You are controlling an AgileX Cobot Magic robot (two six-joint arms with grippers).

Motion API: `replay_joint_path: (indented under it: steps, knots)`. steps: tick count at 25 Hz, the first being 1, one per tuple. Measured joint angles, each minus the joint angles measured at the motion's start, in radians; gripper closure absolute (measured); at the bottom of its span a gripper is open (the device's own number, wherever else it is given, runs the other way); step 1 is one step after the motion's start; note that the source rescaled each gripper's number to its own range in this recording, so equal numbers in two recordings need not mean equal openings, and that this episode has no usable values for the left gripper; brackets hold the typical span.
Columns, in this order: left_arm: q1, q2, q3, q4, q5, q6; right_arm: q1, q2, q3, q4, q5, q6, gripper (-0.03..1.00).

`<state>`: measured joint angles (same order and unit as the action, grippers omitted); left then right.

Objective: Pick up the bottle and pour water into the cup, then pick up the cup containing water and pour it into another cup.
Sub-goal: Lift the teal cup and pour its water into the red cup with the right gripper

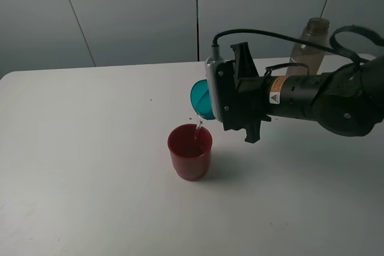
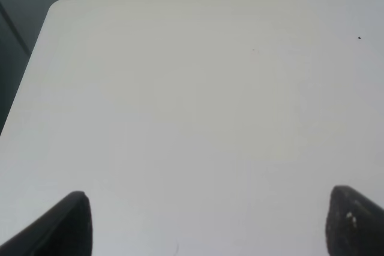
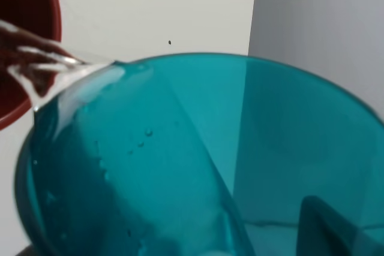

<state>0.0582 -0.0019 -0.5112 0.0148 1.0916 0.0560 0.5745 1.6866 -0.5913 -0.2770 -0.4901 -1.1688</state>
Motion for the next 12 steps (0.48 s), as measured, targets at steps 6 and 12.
replay_joint_path:
  steps: [6, 12]
  knots:
    - [0.000, 0.000, 0.000, 0.000, 0.000, 0.000, 0.008, 0.000, -0.004, 0.032, -0.005, -0.113, 0.89]
    - [0.000, 0.000, 0.000, 0.000, 0.000, 0.000, 0.019, 0.002, -0.004, 0.079, -0.005, -0.207, 0.89]
